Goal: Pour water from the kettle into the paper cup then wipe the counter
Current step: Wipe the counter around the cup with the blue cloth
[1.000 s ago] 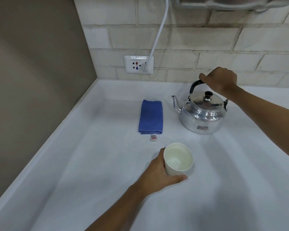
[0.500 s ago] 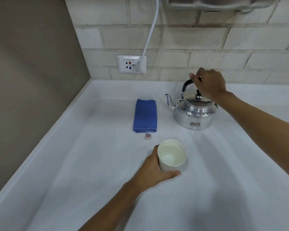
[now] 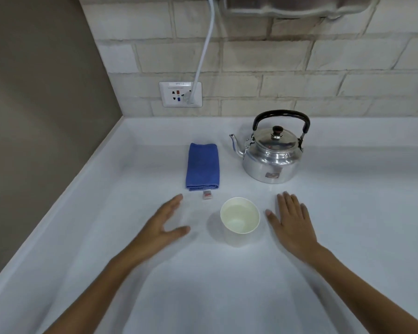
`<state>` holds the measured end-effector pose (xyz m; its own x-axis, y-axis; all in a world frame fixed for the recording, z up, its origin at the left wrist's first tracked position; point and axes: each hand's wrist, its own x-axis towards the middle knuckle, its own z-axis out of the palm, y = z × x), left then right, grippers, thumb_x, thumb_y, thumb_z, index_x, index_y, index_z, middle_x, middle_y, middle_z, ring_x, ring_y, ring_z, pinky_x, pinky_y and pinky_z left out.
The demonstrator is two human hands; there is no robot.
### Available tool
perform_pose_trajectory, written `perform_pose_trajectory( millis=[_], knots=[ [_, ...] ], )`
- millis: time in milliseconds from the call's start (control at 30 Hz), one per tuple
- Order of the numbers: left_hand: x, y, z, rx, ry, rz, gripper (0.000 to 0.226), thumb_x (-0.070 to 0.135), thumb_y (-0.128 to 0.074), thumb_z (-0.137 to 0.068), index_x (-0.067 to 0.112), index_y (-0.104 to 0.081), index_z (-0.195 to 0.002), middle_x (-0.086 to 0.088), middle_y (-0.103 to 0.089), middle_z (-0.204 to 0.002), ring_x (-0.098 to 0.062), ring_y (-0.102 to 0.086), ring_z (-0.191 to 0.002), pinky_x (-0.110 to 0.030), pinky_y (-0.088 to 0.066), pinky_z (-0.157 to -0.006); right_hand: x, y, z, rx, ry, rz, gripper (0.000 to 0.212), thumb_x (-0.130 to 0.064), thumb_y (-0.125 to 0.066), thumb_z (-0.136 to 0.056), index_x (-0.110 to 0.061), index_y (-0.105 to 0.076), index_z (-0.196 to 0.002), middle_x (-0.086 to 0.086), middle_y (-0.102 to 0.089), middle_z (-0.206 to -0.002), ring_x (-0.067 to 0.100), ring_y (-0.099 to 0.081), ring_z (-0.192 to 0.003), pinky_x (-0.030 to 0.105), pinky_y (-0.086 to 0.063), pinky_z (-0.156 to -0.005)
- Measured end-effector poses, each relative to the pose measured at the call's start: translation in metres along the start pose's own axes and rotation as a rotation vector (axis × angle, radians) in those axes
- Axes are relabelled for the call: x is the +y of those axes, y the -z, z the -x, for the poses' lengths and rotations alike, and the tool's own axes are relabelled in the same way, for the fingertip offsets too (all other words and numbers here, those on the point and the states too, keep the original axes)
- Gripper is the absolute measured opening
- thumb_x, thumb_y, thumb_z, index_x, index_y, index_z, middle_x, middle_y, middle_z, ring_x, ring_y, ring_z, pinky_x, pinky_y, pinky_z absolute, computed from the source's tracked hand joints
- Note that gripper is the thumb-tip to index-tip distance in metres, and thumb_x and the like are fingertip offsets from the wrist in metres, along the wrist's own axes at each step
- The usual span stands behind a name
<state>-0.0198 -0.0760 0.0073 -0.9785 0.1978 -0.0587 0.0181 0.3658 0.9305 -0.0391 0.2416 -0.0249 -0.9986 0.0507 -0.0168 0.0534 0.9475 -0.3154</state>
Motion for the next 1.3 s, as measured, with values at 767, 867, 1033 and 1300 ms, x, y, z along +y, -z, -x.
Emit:
perform_pose_trajectory(
  millis=[767, 867, 1033, 1300],
  knots=[
    [0.002, -0.054, -0.23, 0.105, 0.014, -0.978, 0.054, 0.032, -0.017, -0.1, 0.006, -0.006, -0.146, -0.013, -0.005, -0.157, -0.031, -0.002, -0.143, -0.041, -0.001, -0.117, -0.008, -0.012, 0.0, 0.099, 0.003, 0.057, 0.064, -0.048, -0.013, -0.094, -0.016, 0.002, -0.146, 0.003, 0.003, -0.158, 0.015, 0.01, -0.144, 0.036, 0.009, -0.118],
    [0.004, -0.061, -0.216, 0.033, -0.066, -1.014, 0.054, 0.032, -0.018, -0.1, 0.008, -0.005, -0.146, -0.011, -0.005, -0.157, -0.029, -0.002, -0.144, -0.04, -0.001, -0.117, -0.008, -0.012, 0.001, 0.099, -0.001, 0.064, 0.063, -0.048, -0.012, -0.093, -0.016, 0.002, -0.146, 0.003, 0.003, -0.158, 0.014, 0.009, -0.144, 0.036, 0.008, -0.118],
    [0.006, -0.075, -0.168, -0.147, -0.306, -1.061, 0.051, 0.031, -0.019, -0.101, 0.013, -0.005, -0.147, -0.006, -0.006, -0.157, -0.026, -0.001, -0.144, -0.036, -0.002, -0.117, -0.007, -0.012, 0.0, 0.074, -0.001, 0.069, 0.064, -0.049, -0.011, -0.093, -0.017, 0.002, -0.146, 0.002, 0.002, -0.158, 0.014, 0.008, -0.144, 0.037, 0.004, -0.119],
    [-0.001, -0.036, -0.088, -0.431, -0.583, -0.977, 0.053, 0.04, -0.024, -0.099, 0.028, -0.003, -0.146, 0.018, 0.004, -0.152, -0.001, 0.015, -0.139, -0.02, 0.004, -0.115, -0.005, -0.01, 0.0, 0.072, 0.002, 0.088, 0.063, -0.049, -0.016, -0.094, -0.017, -0.003, -0.146, 0.002, -0.002, -0.158, 0.014, 0.004, -0.145, 0.037, 0.001, -0.119]
  ],
)
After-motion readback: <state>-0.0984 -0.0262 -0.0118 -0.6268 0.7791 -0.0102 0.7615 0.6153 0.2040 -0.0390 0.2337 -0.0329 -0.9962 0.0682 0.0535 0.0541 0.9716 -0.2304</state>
